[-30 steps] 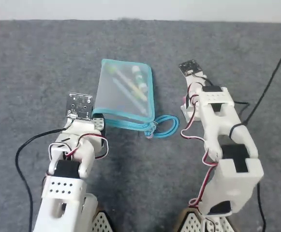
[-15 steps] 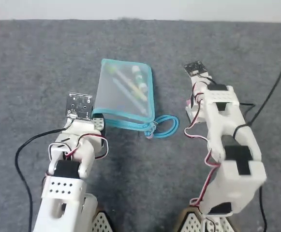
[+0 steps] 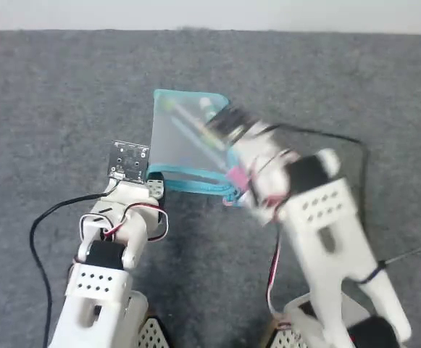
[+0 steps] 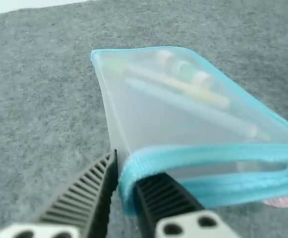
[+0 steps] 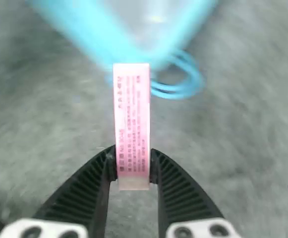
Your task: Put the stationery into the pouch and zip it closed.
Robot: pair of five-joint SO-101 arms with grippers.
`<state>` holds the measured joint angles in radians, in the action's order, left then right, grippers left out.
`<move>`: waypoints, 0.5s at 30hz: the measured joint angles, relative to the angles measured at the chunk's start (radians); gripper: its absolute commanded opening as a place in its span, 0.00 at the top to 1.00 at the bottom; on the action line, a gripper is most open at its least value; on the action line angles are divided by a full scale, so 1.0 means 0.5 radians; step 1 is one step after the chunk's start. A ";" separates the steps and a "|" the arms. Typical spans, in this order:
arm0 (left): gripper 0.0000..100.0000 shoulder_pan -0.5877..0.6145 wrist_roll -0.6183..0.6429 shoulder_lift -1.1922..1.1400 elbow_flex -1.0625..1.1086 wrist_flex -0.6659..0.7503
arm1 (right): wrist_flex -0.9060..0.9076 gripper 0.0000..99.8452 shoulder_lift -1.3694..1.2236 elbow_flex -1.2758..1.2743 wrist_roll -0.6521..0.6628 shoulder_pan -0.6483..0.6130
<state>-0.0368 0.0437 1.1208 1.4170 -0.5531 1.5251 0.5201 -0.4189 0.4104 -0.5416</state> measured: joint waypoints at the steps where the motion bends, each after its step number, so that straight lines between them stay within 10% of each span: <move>1: 0.99 0.000 0.000 0.000 0.000 0.000 | -0.018 0.99 0.028 -0.052 0.000 -0.080; 15: 0.99 -0.227 -0.117 0.000 0.000 -0.040 | -0.230 0.99 -0.282 0.000 -0.086 -0.193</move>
<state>-0.1504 -0.0146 1.1208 1.4170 -0.5731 1.4101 0.3790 -0.4189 0.3675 -0.6383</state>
